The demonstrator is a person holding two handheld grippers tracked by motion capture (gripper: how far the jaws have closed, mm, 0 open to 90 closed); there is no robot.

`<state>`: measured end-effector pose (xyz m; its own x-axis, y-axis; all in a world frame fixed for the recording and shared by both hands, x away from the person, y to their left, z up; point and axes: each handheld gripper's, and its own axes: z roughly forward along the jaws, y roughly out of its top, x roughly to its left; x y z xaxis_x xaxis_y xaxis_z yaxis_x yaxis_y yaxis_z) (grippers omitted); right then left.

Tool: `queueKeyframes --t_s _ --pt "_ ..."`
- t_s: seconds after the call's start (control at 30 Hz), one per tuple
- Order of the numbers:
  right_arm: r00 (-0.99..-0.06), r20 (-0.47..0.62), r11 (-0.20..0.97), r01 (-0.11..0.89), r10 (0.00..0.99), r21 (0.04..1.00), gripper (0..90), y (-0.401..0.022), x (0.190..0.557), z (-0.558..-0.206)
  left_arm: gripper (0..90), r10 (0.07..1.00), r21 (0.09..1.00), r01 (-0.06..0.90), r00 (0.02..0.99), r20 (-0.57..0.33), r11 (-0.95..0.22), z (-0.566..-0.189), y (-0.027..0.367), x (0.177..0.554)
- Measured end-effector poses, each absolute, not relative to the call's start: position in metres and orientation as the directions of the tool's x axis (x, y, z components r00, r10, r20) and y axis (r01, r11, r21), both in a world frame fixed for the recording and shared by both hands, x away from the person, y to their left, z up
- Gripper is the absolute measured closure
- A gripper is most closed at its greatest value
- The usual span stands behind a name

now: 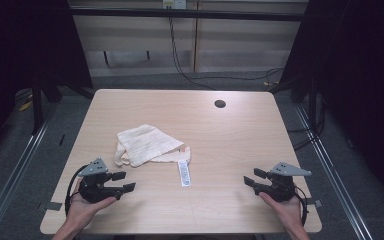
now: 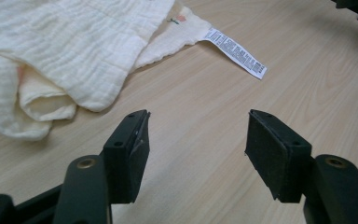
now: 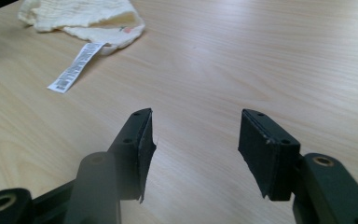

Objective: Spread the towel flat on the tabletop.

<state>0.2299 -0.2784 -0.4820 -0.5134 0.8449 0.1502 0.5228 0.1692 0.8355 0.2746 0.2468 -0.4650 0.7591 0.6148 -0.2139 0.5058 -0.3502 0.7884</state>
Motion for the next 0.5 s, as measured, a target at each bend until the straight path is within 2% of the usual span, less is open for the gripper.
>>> queueKeyframes --t_s 0.07,0.13,0.2,0.27,0.37,0.5 --pt "-0.517 0.134 0.186 0.52 0.845 0.834 41.4 -0.2756 0.2302 -0.4824 45.8 0.615 0.79 0.496 0.763 -0.2 -0.359 -0.4645 0.247 0.2755" --pt "-0.513 0.158 0.172 0.536 0.844 0.826 38.9 -0.2744 0.2306 -0.4836 46.6 0.619 0.79 0.498 0.76 -0.198 -0.358 -0.4643 0.2457 0.2759" --pt "-0.527 0.155 0.181 0.531 0.836 0.828 40.3 -0.2744 0.23 -0.4835 47.9 0.621 0.789 0.495 0.76 -0.191 -0.364 -0.4636 0.2447 0.2767" --pt "-0.525 0.164 0.171 0.531 0.835 0.83 39.9 -0.2743 0.2294 -0.4833 47.6 0.629 0.792 0.49 0.756 -0.179 -0.363 -0.4625 0.2434 0.277" --pt "-0.534 0.166 0.18 0.535 0.829 0.825 38.8 -0.2733 0.229 -0.4837 41.3 0.61 0.803 0.486 0.766 -0.201 -0.346 -0.4612 0.2422 0.2779" --pt "-0.539 0.164 0.194 0.545 0.826 0.816 37.9 -0.2719 0.2286 -0.4843 40.3 0.599 0.795 0.493 0.772 -0.213 -0.352 -0.4623 0.2382 0.279"
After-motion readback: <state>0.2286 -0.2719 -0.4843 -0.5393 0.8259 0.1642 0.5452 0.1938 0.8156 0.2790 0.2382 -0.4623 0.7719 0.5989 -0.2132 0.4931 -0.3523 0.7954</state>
